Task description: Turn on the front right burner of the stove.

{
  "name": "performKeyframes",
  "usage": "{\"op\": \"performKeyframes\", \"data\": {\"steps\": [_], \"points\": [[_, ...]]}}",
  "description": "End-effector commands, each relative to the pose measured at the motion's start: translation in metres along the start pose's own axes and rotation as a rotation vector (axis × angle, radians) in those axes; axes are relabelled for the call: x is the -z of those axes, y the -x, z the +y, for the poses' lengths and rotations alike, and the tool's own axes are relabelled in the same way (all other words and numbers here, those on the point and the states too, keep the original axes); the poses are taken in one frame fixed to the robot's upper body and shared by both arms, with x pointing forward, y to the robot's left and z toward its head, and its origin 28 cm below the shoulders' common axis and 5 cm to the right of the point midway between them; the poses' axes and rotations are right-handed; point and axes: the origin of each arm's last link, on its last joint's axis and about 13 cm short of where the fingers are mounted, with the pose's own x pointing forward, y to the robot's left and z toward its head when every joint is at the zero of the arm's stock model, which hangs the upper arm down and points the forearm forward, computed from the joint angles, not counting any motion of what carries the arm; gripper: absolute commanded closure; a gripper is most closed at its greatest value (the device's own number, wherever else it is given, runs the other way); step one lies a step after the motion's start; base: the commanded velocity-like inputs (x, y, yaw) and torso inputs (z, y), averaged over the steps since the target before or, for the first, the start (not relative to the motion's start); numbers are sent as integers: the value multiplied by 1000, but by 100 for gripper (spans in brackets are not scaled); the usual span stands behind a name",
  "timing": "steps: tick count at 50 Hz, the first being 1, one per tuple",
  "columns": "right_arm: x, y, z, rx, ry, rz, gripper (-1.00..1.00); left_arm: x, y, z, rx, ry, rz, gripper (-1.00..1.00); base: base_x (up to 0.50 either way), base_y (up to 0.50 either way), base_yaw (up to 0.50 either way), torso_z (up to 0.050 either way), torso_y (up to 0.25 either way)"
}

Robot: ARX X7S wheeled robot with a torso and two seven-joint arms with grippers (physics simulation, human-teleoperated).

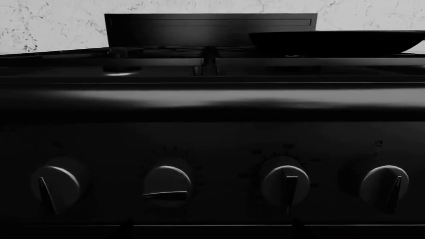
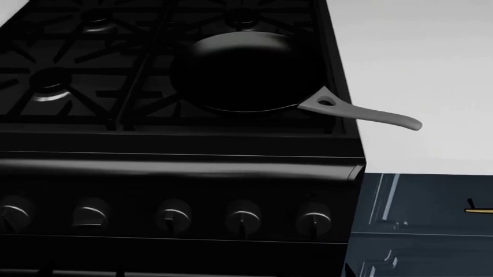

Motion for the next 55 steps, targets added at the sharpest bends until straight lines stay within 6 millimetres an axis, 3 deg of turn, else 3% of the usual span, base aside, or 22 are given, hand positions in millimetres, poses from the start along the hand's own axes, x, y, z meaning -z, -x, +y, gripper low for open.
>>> {"op": "performKeyframes", "data": {"steps": [1,26,28,29,37,55], "points": [[0,0,0,3,6,-2,-100,0,0,-1,5,5,-3,-100,4,109,0,0,0],[2,-2,-2,28,4,38,-100,-2,2,1,23,39,-17,-100,1,1,0,0,0],[0,-5,-2,35,14,51,-100,-2,2,1,24,43,-18,-100,0,0,0,0,0],[0,-8,-3,36,-69,60,-100,-2,2,1,22,43,-18,-100,0,0,0,0,0],[5,-20,-3,18,47,82,-100,-3,3,1,27,39,-21,-100,0,0,0,0,0],[-1,-48,-9,39,25,75,-100,-2,2,-1,43,24,-10,-100,0,0,0,0,0]]}}
